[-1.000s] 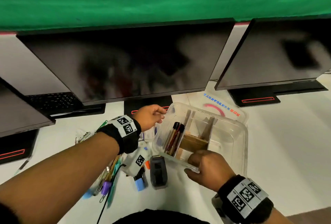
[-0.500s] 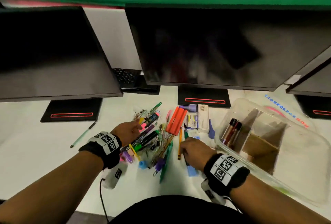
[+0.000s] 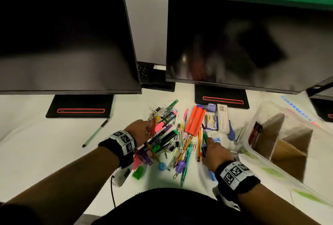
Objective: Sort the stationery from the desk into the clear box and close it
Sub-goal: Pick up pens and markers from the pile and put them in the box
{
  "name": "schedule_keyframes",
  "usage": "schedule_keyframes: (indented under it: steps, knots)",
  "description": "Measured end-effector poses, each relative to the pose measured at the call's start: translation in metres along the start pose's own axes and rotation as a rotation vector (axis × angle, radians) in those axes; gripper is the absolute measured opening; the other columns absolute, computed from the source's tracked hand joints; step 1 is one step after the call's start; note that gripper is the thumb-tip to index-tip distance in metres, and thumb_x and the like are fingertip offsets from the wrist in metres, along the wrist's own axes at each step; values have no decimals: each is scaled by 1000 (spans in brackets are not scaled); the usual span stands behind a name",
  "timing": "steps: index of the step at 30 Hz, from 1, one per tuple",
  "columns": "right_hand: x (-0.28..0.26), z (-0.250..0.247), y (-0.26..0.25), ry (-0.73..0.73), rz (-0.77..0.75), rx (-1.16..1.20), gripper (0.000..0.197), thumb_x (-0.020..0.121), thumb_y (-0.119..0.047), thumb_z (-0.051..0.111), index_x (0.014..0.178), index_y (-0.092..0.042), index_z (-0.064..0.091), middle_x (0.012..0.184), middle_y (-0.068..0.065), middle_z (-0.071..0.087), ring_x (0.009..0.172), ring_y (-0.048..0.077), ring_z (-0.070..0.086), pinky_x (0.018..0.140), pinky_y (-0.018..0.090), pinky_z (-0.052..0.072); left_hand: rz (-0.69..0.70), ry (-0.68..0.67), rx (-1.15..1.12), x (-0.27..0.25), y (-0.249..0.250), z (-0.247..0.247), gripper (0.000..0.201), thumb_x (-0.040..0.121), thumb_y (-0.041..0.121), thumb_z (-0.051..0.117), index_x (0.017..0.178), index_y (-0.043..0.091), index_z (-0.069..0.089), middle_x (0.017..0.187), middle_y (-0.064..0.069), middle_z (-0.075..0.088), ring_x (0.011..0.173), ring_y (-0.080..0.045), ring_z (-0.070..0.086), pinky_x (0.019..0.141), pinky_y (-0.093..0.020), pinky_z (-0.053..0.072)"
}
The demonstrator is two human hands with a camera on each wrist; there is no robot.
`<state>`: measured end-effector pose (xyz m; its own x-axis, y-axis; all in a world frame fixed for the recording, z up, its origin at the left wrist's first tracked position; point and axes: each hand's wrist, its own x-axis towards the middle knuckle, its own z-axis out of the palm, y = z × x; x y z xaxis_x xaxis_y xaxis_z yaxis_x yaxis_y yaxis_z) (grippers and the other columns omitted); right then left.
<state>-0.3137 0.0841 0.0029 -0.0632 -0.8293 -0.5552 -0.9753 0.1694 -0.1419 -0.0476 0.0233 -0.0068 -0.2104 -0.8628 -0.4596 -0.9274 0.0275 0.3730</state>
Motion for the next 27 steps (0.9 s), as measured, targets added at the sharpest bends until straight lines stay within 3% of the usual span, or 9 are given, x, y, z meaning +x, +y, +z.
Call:
schedule_keyframes:
  steps: [2,4,9,12,14,17,19,24,27]
  knots:
    - [-3,7,0,-21,-20,14,43,86,-17,53,125,-11,36,119,15,55,106,32,61,86,36,48,12,49,-21,7,5,0,11,87,19,56,96,15,61,107,-8,63,85,-17,53,72,-25,39]
    - [-3,11,-1,-29,-41,58,43,84,-11,54,124,-13,37,119,15,57,106,31,60,86,34,48,22,80,-33,13,10,-2,9,87,16,53,94,16,60,106,-8,61,86,-19,55,73,-26,42]
    - [-1,11,1,45,-33,213,34,88,-7,46,121,-12,41,114,14,64,104,30,62,85,33,48,122,48,33,30,33,-3,24,90,12,46,112,11,55,119,-9,54,107,-24,52,89,-29,41]
    - [1,7,7,98,55,272,35,85,-9,50,119,-12,43,115,13,64,105,33,62,85,34,49,102,-6,133,39,47,3,34,93,22,49,124,10,46,126,-11,50,117,-28,50,98,-38,44]
    - [3,3,10,125,103,267,28,87,-14,52,114,-10,47,111,15,66,103,34,63,81,33,49,84,-24,201,42,54,7,40,92,30,53,124,8,44,125,-13,50,117,-30,50,96,-40,46]
    - [5,2,7,120,109,237,19,90,-27,55,103,-13,52,111,13,67,105,31,62,82,30,48,54,-32,282,42,60,8,45,85,14,61,126,8,42,126,-13,50,119,-30,50,95,-39,47]
    - [8,6,2,75,105,206,26,90,-30,54,108,-11,54,113,11,65,106,28,61,84,29,47,39,-26,306,43,62,9,47,84,8,58,127,7,40,126,-13,51,118,-30,51,93,-38,48]
    - [12,10,-7,44,77,146,23,88,-18,50,109,-8,50,113,11,65,105,28,62,80,28,47,38,-7,312,41,61,12,41,86,5,55,124,7,42,123,-14,55,113,-28,56,89,-36,50]
    - [11,3,-8,99,93,195,30,86,-14,49,116,-10,47,115,10,63,106,29,61,82,30,47,18,-6,259,37,55,14,45,85,7,56,126,9,38,120,-14,56,112,-31,57,87,-38,50]
